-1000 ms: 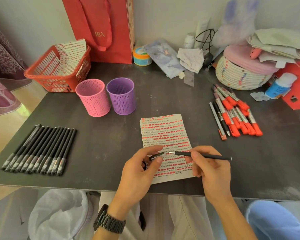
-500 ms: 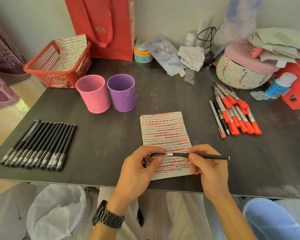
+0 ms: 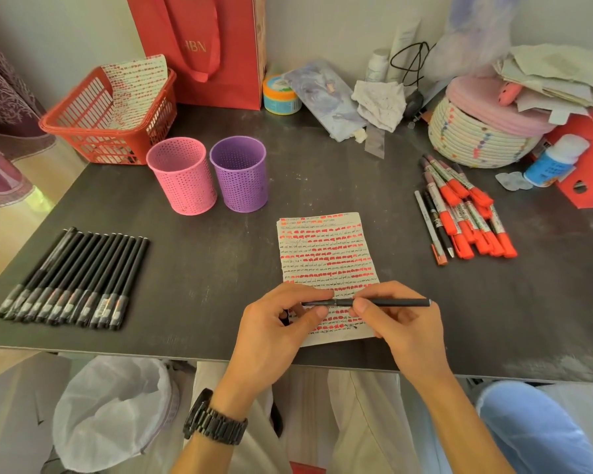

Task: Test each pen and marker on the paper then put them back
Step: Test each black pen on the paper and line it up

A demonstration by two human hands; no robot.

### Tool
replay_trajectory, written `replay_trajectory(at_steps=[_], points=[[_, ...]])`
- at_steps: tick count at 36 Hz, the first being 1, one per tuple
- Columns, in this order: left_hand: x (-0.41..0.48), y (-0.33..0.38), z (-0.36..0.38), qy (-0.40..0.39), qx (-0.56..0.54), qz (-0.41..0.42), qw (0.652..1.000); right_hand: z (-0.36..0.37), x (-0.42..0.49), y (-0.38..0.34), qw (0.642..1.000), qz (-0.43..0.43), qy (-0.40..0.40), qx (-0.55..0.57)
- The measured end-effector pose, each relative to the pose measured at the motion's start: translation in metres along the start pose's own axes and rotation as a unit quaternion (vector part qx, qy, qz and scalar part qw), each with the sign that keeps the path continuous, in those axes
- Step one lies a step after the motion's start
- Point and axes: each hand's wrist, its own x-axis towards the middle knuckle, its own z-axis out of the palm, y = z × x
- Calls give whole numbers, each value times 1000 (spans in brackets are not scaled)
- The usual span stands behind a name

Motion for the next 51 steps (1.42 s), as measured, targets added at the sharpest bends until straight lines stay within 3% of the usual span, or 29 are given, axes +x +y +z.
replay_trajectory(at_steps=[16,24,30,36,40,45,48,51], points=[[2,-6,-2,-7,-15,-14,1000,1,1,5,999,28,-21,-35],[0,-6,1,2,-4,5,1000,4,1,7,998,-32,-12,-55],[0,0,-13,40,-81,-54,994,12,-7,9,975,-108,-13,-191],[-20,11,-73,150,-68,-23,986,15,-11,16,936,-130,-15,-326],[-39,11,-150,277,1,-18,961,21,-14,18,896,-195,32,-399],[-50,-5,-249,445,118,-65,885,49,-12,12,876,-238,84,-412],[-48,-23,-284,488,190,-124,843,81,-4,1,869,-276,30,-409],[-47,-40,-299,470,253,-172,828,116,2,-8,859,-279,-52,-425]])
